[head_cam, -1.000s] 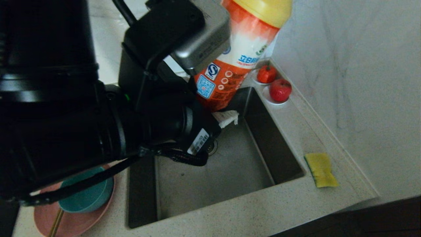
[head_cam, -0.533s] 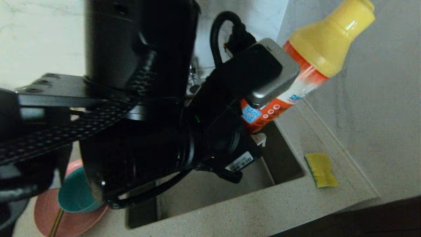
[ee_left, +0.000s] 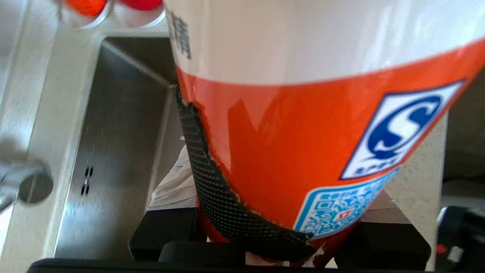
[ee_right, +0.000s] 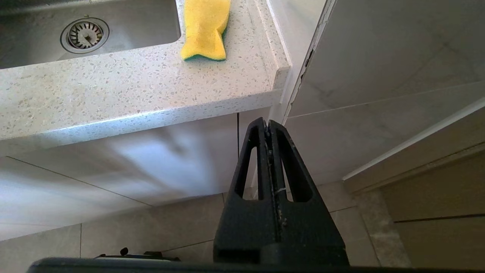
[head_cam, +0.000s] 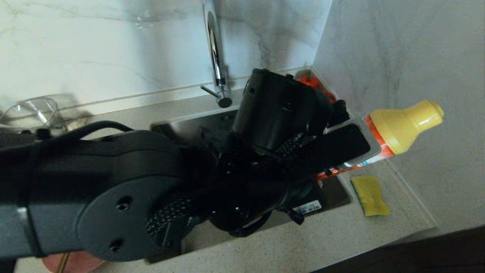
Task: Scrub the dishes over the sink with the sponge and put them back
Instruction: Squeeze it onto the sponge
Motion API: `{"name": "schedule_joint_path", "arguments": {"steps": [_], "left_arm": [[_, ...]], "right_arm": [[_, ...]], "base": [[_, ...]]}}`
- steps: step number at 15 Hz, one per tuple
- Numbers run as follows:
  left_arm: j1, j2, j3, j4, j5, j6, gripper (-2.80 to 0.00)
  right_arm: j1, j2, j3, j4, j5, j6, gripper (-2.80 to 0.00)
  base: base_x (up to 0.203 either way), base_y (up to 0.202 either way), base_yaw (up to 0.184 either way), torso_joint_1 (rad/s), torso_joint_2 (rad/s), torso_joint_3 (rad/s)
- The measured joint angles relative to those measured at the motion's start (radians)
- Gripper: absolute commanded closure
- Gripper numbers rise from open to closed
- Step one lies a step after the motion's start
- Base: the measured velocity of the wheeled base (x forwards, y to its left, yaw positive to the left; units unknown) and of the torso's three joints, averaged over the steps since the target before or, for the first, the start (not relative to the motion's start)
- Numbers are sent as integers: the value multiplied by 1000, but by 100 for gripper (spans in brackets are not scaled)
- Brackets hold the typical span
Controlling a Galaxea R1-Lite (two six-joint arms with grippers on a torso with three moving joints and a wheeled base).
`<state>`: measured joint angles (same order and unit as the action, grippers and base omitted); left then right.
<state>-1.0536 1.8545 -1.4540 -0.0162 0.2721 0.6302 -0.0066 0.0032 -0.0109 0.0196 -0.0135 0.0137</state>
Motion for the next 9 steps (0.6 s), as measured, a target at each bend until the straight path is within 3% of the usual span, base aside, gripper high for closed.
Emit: {"name": "schedule_joint_path", "arguments": {"steps": [9], "left_arm": [[2, 131, -27, -12, 2, 107, 0]], "right_arm": [[0, 0, 0, 0, 0, 0, 0]], "base": [[0, 0, 0, 0, 0, 0]]}}
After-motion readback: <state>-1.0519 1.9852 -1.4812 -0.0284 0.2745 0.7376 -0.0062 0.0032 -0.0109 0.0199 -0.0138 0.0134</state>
